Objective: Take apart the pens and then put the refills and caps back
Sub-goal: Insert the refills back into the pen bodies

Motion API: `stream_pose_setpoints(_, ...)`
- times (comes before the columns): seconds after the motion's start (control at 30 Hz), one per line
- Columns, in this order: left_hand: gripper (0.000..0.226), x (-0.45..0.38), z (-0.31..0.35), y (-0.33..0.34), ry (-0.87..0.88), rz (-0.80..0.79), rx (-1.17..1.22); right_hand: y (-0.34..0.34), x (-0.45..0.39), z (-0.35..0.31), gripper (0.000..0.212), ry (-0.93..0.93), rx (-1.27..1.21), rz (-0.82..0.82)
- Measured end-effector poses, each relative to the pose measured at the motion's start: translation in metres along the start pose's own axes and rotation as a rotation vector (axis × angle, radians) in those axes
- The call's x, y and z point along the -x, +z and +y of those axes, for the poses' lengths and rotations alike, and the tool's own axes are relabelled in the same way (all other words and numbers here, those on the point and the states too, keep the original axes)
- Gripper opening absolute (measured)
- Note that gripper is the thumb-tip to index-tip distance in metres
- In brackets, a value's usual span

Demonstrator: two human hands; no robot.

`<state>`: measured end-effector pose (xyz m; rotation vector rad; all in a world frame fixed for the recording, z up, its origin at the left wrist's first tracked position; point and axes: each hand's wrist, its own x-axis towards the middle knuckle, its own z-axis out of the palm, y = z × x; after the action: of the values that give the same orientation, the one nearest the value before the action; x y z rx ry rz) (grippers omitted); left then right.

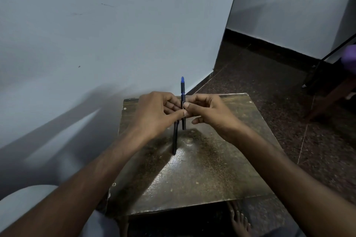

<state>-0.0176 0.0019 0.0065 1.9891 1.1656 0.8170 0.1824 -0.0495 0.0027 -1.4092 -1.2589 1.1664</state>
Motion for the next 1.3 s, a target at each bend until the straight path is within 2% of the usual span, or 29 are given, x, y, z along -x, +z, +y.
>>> stream_pose_setpoints(0.13,0.033,-0.005,-0.003,-0.011,-0.065,0.027,0.052,0.000,0.000,-0.003,0.016,-0.034,-0.007,-0.007)
stream_pose_setpoints(0.27,0.028,-0.008,-0.005,-0.009,-0.143,0.006,0.231,0.014,0.003,0.000,0.028,0.019,-0.075,-0.044)
stream_pose_setpoints(0.4,0.022,-0.011,-0.003,-0.004,-0.137,0.013,0.224,0.016,0.004,0.001,0.023,0.027,-0.108,0.000)
stream_pose_setpoints(0.5,0.023,-0.010,-0.003,-0.006,-0.102,0.055,0.213,0.013,0.005,0.000,0.021,0.016,-0.173,-0.026)
stream_pose_setpoints(0.67,0.023,-0.010,-0.002,-0.009,-0.086,0.095,0.221,0.010,0.005,0.003,0.044,-0.061,-0.124,-0.093)
stream_pose_setpoints(0.77,0.017,-0.010,-0.003,-0.008,-0.086,0.090,0.213,0.011,0.005,0.007,0.045,-0.075,-0.110,-0.033)
stream_pose_setpoints(0.9,0.014,-0.011,-0.005,-0.005,-0.124,0.067,0.242,0.012,0.004,0.007,0.043,-0.019,-0.169,0.068)
stream_pose_setpoints(1.13,0.019,-0.015,-0.006,0.000,-0.155,0.099,0.407,0.020,0.002,0.007,0.018,0.114,-0.357,0.058)
stream_pose_setpoints(1.23,0.021,-0.016,-0.007,0.001,-0.156,0.104,0.434,0.022,-0.001,0.013,0.023,0.107,-0.320,0.093)
stream_pose_setpoints(1.3,0.021,-0.016,-0.007,0.002,-0.147,0.091,0.441,0.022,-0.002,0.017,0.019,0.093,-0.302,0.101)
